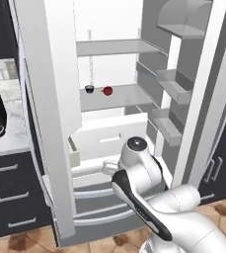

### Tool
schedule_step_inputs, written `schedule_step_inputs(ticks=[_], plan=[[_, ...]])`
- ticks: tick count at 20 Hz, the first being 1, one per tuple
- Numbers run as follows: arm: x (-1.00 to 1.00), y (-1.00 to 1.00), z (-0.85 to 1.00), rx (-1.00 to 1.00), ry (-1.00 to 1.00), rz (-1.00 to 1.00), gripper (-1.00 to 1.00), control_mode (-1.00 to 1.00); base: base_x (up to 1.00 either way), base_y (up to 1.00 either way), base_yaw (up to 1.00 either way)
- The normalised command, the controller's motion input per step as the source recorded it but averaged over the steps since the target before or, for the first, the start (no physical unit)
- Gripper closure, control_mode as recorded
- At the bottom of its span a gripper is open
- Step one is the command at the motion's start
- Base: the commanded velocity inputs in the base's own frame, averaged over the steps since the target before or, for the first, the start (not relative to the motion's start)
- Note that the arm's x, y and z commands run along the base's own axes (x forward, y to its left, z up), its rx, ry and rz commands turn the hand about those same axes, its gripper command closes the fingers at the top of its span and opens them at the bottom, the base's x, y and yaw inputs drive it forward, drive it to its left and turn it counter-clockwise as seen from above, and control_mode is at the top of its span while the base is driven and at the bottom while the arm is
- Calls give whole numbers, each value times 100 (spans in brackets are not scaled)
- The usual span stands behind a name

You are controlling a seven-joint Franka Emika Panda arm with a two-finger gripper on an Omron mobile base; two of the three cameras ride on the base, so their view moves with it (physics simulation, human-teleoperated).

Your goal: Pick the pear and banana from the fridge and place them on the plate next to the blender to make a fruit smoothie.

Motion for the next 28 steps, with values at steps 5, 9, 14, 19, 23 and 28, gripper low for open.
schedule_step_inputs(ticks=[5, 9, 14, 19, 23, 28], plan=[[0, 0, 0, 0, 0, 0, -100, 100, 43, 25, -9], [0, 0, 0, 0, 0, 0, -100, 100, 61, 10, -1], [0, 0, 0, 0, 0, 0, -100, 100, 50, 21, 0], [0, 0, 0, 0, 0, 0, -100, 100, 45, 13, 0], [0, 0, 0, 0, 0, 0, -100, 100, 39, 13, 0], [7, 0, 22, 0, -7, 0, -100, -100, 8, 2, 0]])
